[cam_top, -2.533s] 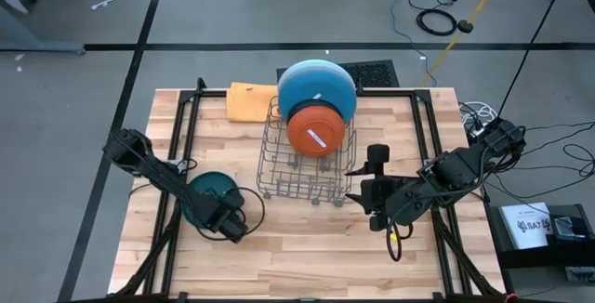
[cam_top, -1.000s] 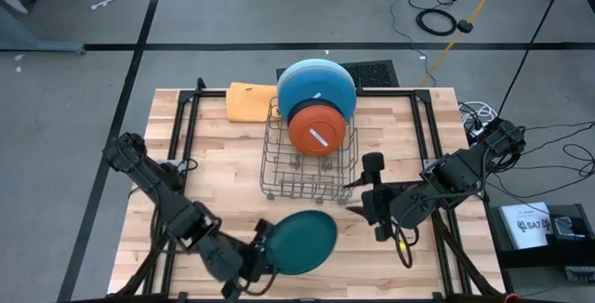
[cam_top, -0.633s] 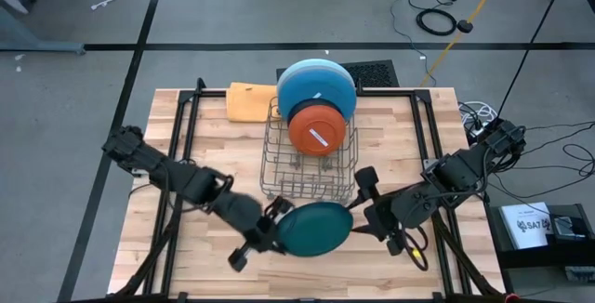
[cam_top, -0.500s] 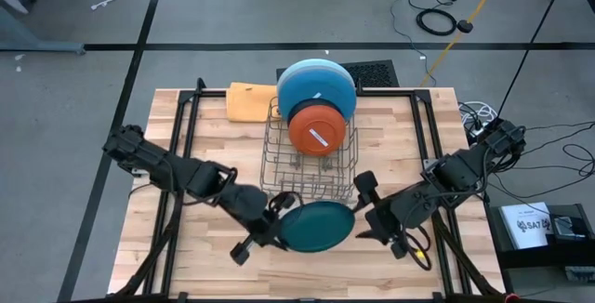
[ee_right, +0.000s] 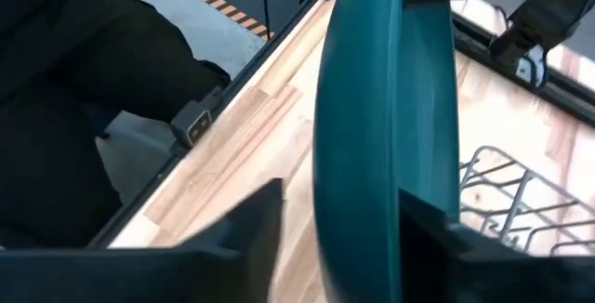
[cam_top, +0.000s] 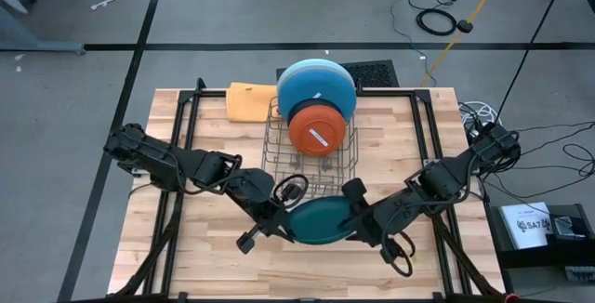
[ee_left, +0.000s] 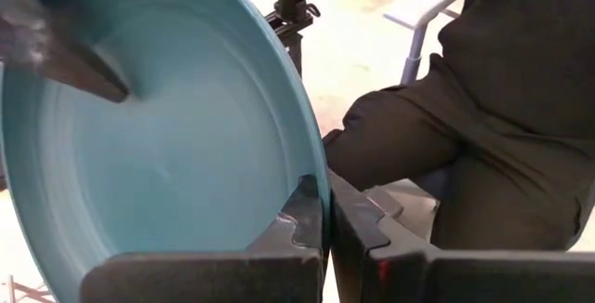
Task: Sort dishes
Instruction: Put the green plate into the dish rack
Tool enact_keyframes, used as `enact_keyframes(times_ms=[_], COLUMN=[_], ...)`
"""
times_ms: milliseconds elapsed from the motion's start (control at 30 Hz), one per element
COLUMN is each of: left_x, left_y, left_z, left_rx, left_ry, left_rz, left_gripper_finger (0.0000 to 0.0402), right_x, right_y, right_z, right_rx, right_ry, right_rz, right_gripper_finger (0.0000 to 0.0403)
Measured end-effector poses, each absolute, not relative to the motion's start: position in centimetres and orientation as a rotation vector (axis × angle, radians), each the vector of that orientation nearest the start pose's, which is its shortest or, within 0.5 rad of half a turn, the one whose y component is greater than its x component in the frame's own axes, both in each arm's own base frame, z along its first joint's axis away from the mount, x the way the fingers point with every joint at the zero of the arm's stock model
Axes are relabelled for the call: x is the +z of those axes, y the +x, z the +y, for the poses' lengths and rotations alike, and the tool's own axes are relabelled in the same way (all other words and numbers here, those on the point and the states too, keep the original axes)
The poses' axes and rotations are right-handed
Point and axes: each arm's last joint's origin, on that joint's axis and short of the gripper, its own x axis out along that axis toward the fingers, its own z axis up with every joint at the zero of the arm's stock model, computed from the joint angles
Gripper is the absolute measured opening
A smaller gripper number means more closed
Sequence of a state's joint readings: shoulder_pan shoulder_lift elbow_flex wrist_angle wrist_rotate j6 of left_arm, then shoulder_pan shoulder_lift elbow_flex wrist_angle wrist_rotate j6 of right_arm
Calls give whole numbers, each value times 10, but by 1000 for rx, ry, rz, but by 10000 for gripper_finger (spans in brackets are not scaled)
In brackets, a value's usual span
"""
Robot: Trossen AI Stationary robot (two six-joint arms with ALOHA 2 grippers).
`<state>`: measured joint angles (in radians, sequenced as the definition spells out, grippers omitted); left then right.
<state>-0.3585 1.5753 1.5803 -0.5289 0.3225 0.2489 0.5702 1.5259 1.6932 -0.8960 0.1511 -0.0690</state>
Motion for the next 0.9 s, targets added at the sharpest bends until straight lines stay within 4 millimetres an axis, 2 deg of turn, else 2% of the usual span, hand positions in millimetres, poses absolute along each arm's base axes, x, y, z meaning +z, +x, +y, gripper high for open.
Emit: enact_keyframes(times_ms=[167, 200, 433, 567, 700, 900], left_x=[381, 381, 388, 400, 421, 452], left_y=[323, 323, 323, 317, 303, 265], left_z=[-131, -131, -140, -142, -140, -130], left_rx=[-725, -727, -711, -642, -506, -231], left_ry=[239, 237, 226, 243, 261, 262], left_rz=[452, 451, 377, 305, 219, 144], left_gripper_finger=[9, 13, 38, 48, 72, 120], right_x=[402, 402, 401, 402, 395, 396], right_y=[266, 266, 265, 263, 260, 262], right_z=[166, 166, 165, 164, 162, 156], right_rx=[453, 454, 456, 445, 434, 347], right_ry=[-381, -390, -397, -390, -394, -420], right_rz=[657, 654, 673, 683, 757, 761], right_gripper_finger=[36, 24, 24, 24, 24, 24])
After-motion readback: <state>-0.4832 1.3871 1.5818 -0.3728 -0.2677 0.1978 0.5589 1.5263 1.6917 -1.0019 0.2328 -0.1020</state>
